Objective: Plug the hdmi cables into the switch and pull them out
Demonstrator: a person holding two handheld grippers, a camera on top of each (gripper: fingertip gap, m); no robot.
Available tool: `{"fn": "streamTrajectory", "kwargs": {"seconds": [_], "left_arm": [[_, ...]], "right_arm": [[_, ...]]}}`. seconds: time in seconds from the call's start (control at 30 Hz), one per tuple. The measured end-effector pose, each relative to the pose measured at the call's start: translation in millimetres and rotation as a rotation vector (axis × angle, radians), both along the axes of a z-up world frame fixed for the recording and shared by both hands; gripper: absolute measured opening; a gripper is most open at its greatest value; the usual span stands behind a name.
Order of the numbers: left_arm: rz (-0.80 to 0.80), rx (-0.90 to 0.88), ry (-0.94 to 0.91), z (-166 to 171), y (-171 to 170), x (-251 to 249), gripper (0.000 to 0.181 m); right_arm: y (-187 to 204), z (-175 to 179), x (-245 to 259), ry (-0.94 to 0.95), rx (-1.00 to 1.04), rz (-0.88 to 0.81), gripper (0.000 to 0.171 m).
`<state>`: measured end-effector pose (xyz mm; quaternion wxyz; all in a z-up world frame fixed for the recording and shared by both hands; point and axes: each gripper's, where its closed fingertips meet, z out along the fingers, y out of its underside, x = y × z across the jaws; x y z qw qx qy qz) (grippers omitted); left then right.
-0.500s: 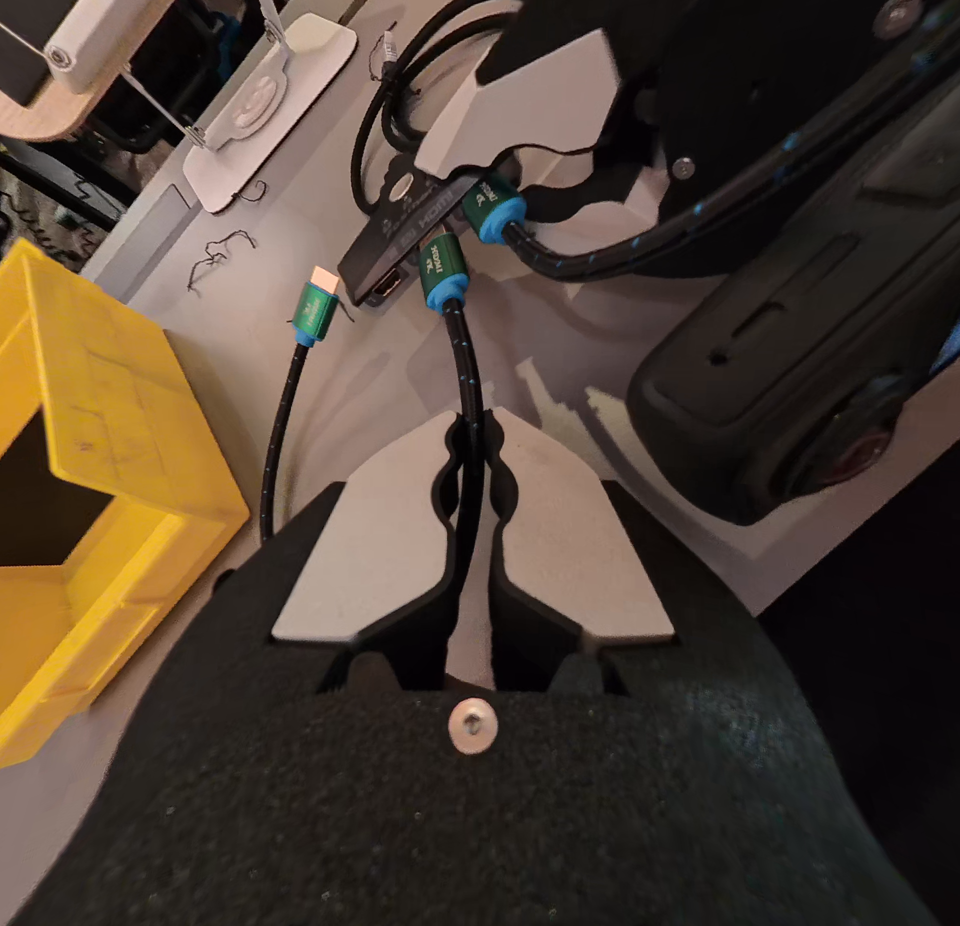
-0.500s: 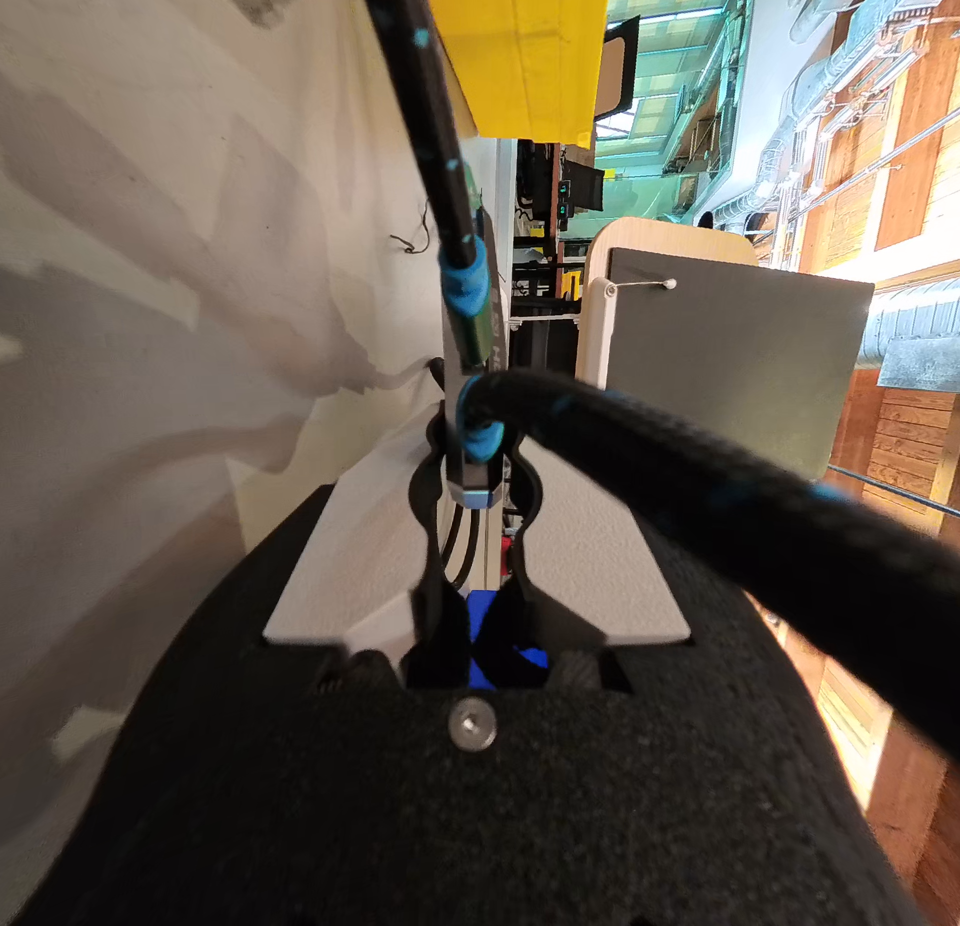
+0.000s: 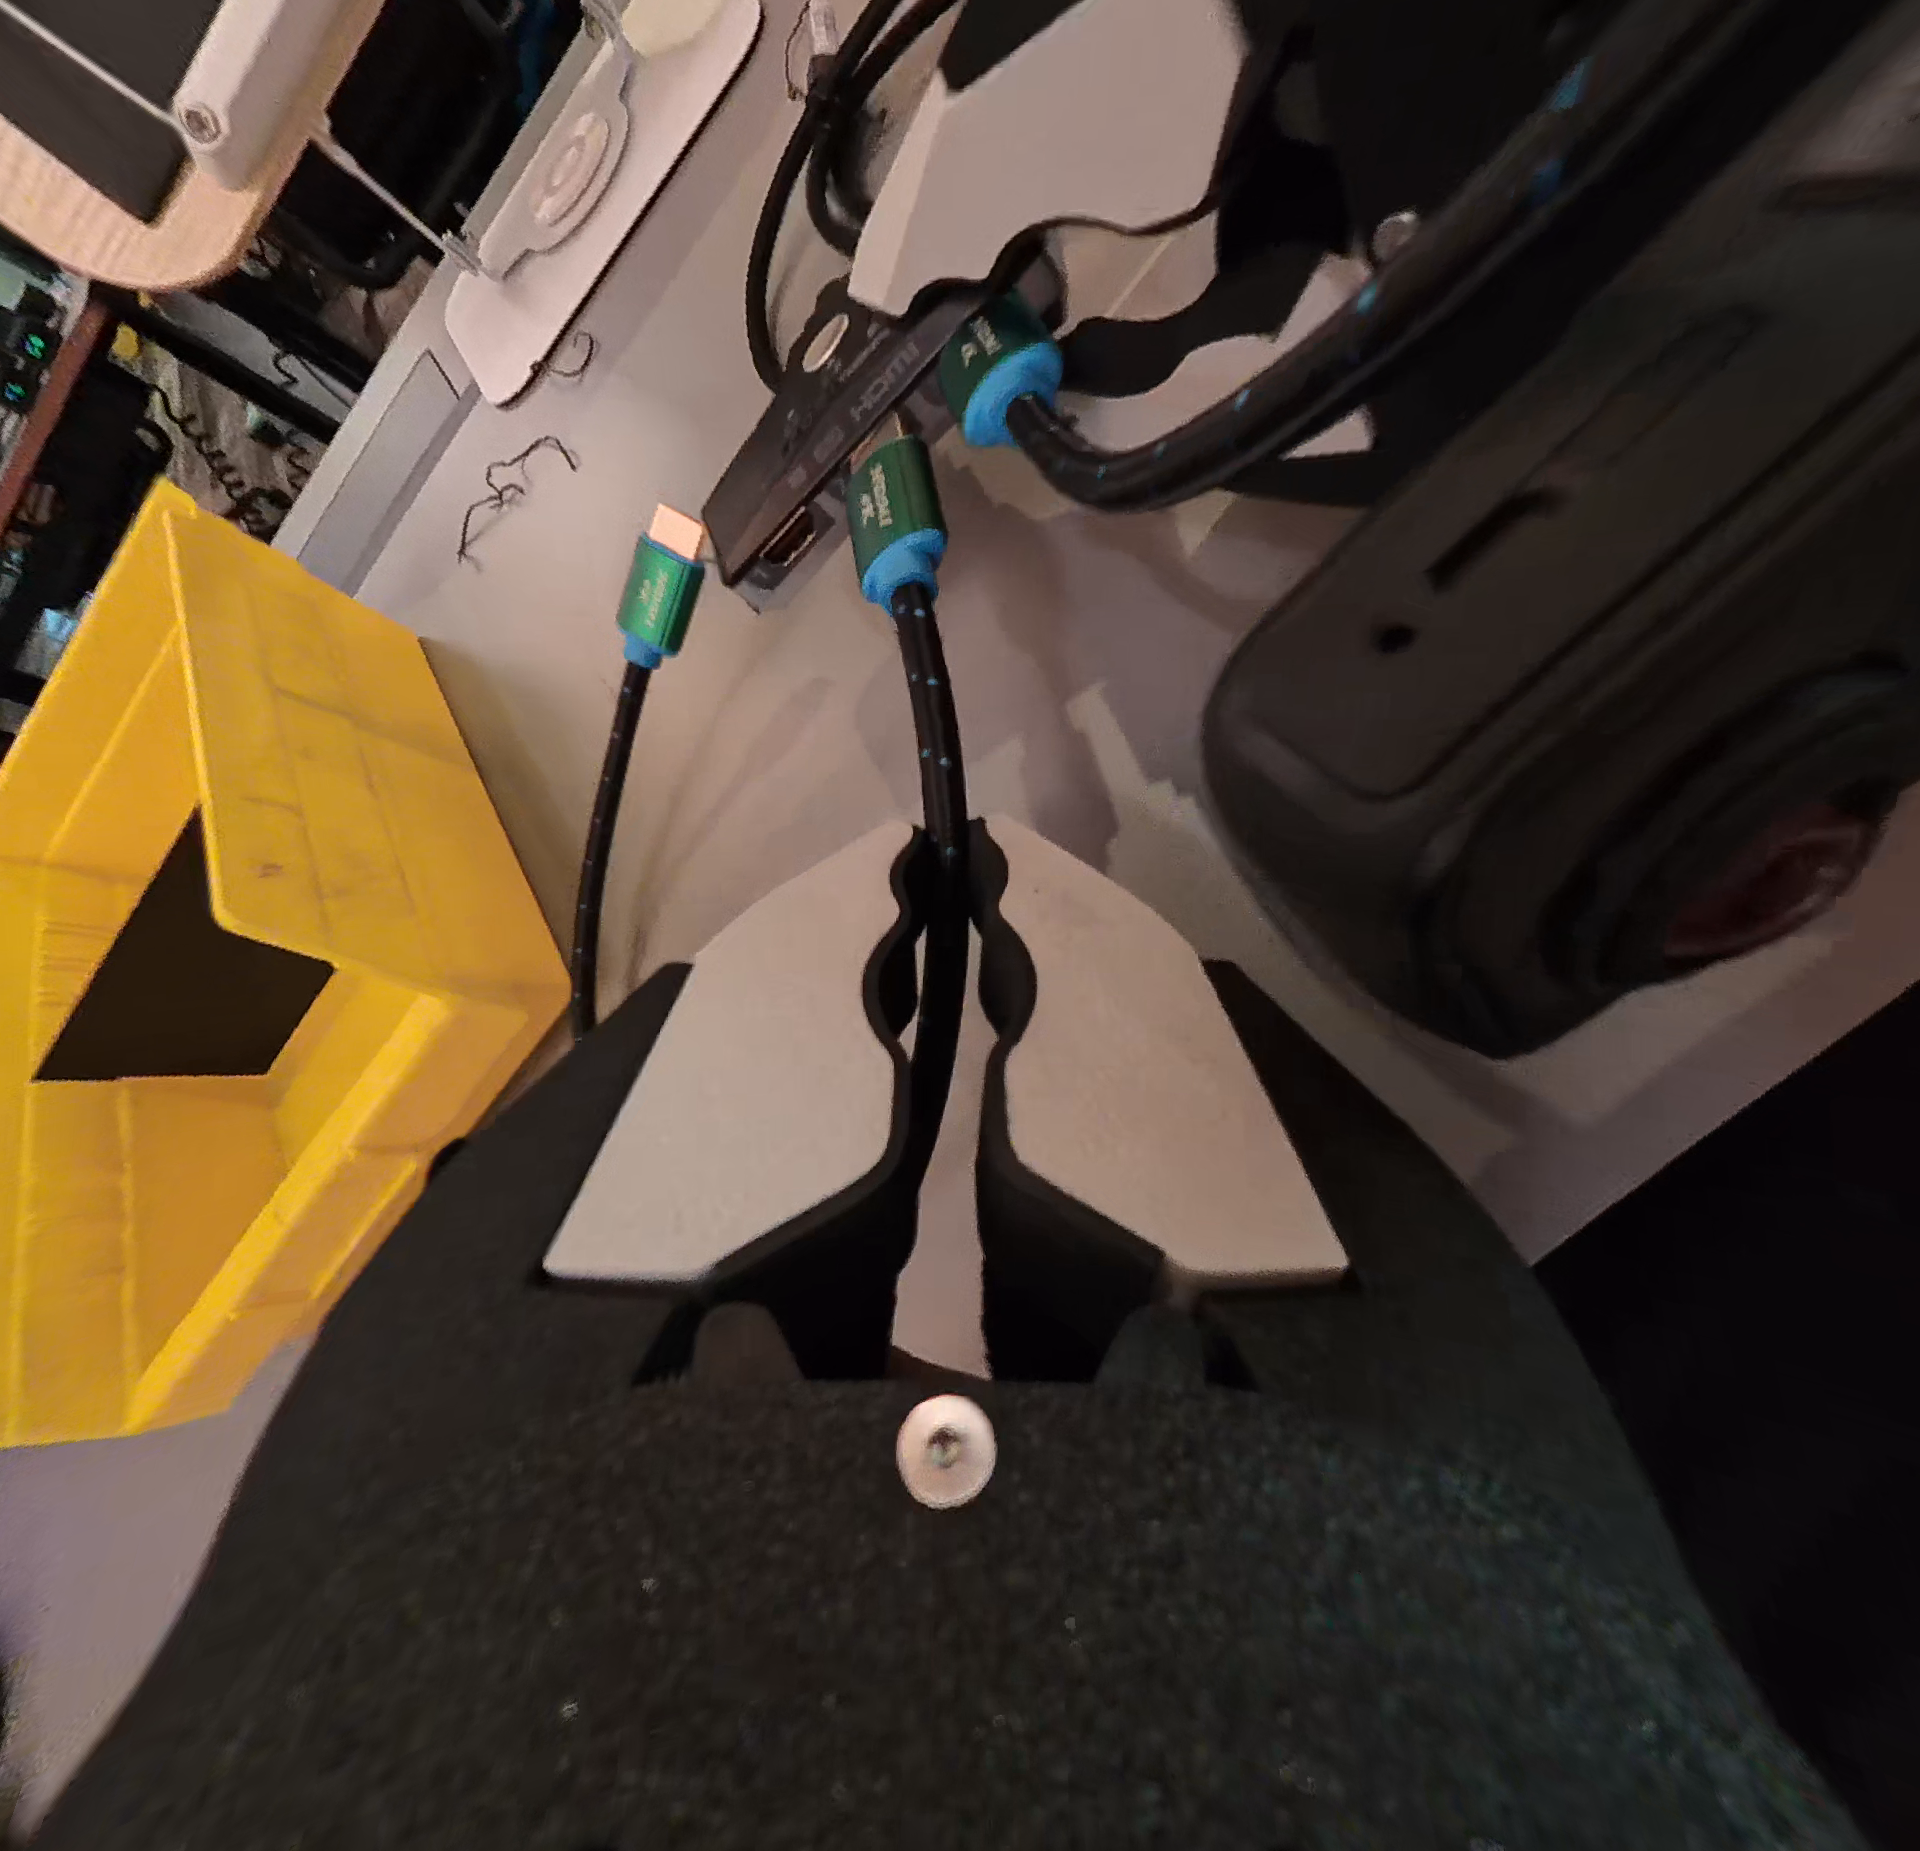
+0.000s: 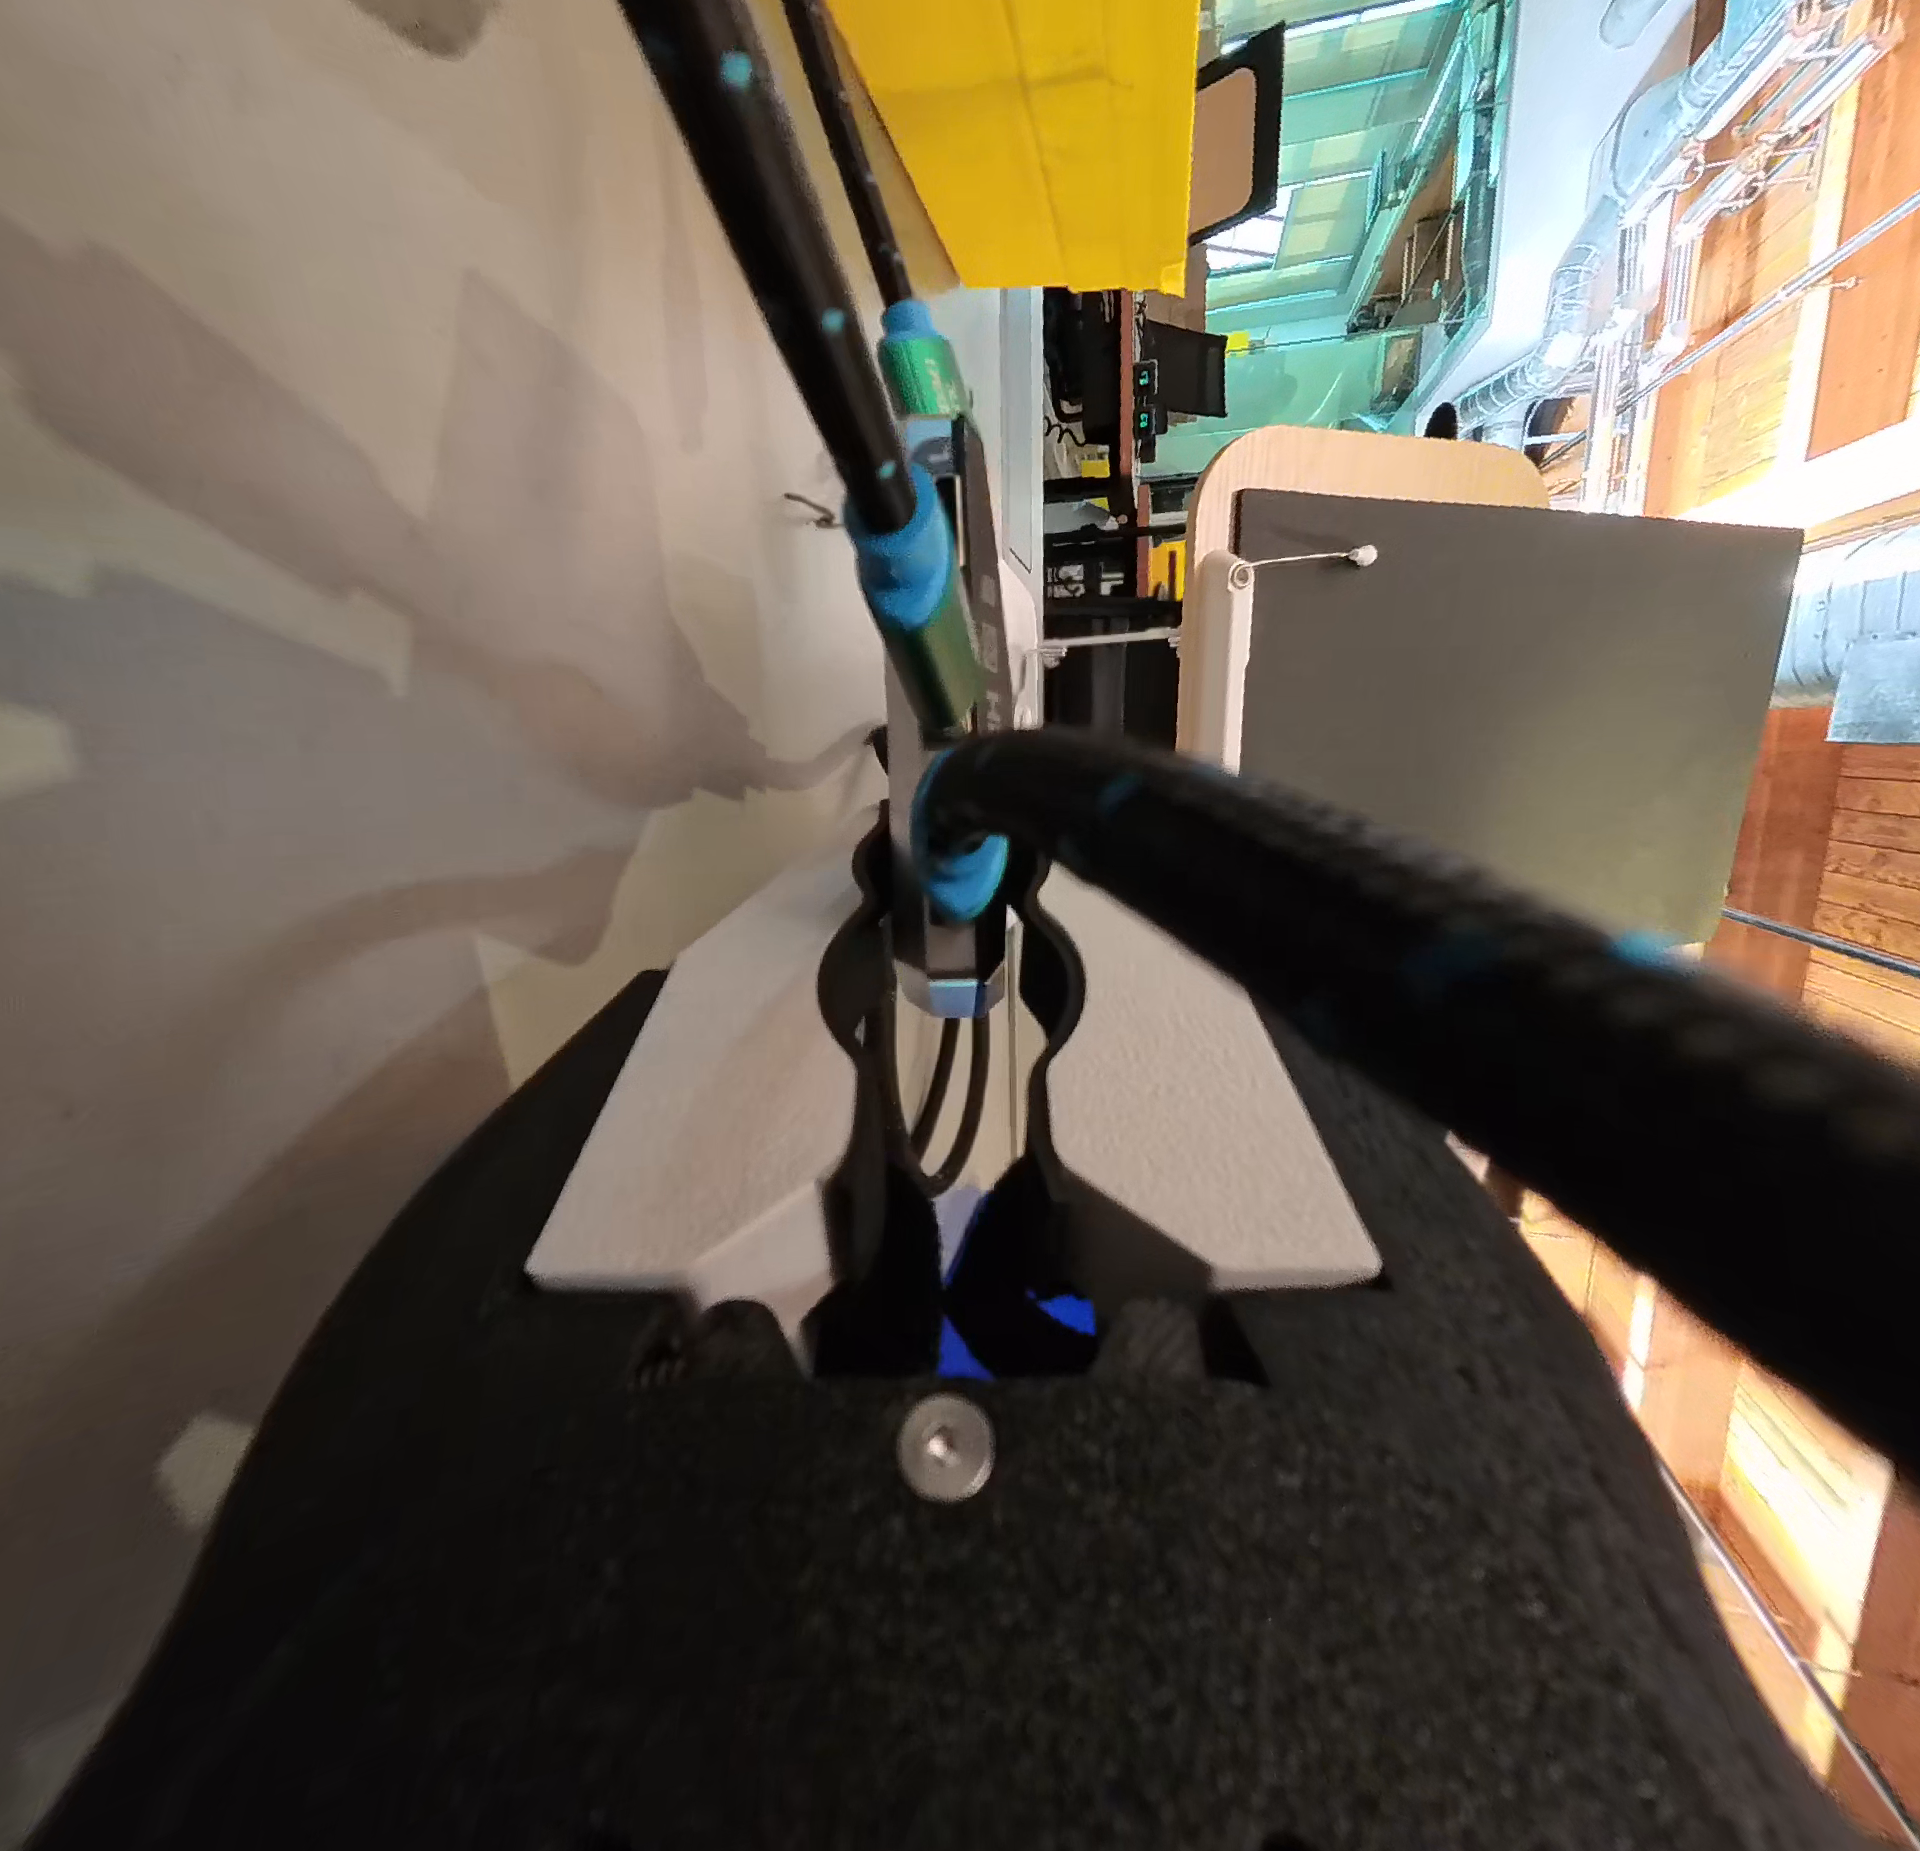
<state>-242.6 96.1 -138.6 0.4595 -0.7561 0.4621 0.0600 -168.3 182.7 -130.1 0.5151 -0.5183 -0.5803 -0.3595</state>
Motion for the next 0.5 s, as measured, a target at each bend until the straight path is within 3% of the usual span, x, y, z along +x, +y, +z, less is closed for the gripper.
{"fn": "streamTrajectory", "kwargs": {"seconds": [0.33, 0.5], "left_arm": [[0.018, -0.028, -0.002, -4, 1, -3, 0.006], [-0.042, -0.035, -0.088, 1, -4, 10, 0.006]], "right_arm": [[0, -1, -2, -0.011, 0.003, 0.002, 0.019], [1, -1, 0, -0.011, 0.007, -0.014, 0.018]]}}
